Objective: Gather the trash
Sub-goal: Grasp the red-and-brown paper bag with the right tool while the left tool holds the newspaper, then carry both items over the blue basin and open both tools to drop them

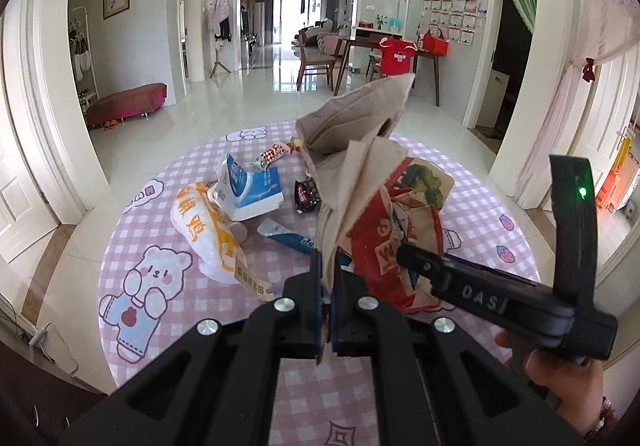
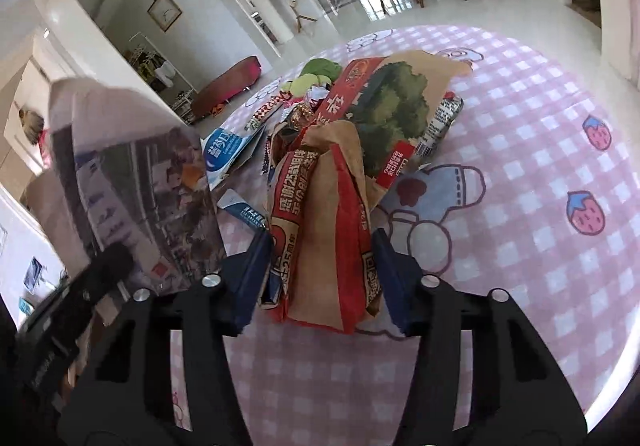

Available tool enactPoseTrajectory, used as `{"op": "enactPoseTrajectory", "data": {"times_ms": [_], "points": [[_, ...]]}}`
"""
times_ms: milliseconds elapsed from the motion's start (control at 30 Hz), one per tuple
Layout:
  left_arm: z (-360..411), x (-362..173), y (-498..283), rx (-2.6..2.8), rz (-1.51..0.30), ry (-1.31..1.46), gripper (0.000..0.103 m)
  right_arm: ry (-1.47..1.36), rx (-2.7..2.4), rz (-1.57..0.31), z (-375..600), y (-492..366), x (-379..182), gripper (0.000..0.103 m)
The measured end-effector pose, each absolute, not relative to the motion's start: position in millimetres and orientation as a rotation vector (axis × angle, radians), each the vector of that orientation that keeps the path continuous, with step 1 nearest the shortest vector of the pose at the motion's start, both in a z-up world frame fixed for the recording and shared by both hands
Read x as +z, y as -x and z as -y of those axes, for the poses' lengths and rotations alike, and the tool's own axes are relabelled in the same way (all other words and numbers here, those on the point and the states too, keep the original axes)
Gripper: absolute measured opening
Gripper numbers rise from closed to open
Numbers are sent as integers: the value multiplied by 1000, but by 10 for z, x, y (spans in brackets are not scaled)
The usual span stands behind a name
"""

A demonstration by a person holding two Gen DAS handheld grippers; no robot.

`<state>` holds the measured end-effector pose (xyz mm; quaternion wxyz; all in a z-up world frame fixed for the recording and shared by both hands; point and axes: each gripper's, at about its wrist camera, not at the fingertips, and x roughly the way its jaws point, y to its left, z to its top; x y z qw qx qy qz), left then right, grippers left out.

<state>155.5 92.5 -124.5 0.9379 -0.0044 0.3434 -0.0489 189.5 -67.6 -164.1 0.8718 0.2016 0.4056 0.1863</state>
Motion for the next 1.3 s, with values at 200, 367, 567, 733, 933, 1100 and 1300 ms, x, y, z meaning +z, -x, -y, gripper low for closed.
{"op": "enactPoseTrajectory", "data": {"times_ms": [200,367,567,733,933,1100,1300], "points": [[-781,-1093,-1498,-120,-668,13,3,-415,388,-764,853,-1605,-1484,44],[-349,-909,-1427,-246,-639,5,3,-443,334,-635,1362,-1212,-1156,44],[707,-895,-1499,-480,-662,-62,3,-393,34,-528,2343,-684,-1053,46],[1637,-1213,-1664,-646,-756,-117,3,-424,-160,-557,3069,-511,-1346,47],[2530,-1729,-1931,-764,-875,-168,3,-492,-340,-589,3725,-407,-1773,48],[2993,-2071,-2214,-804,-934,-163,17,-551,-409,-607,4072,-444,-2021,50],[3103,-2290,-2378,-765,-977,-175,51,-595,-413,-635,4299,-546,-2245,51]]}}
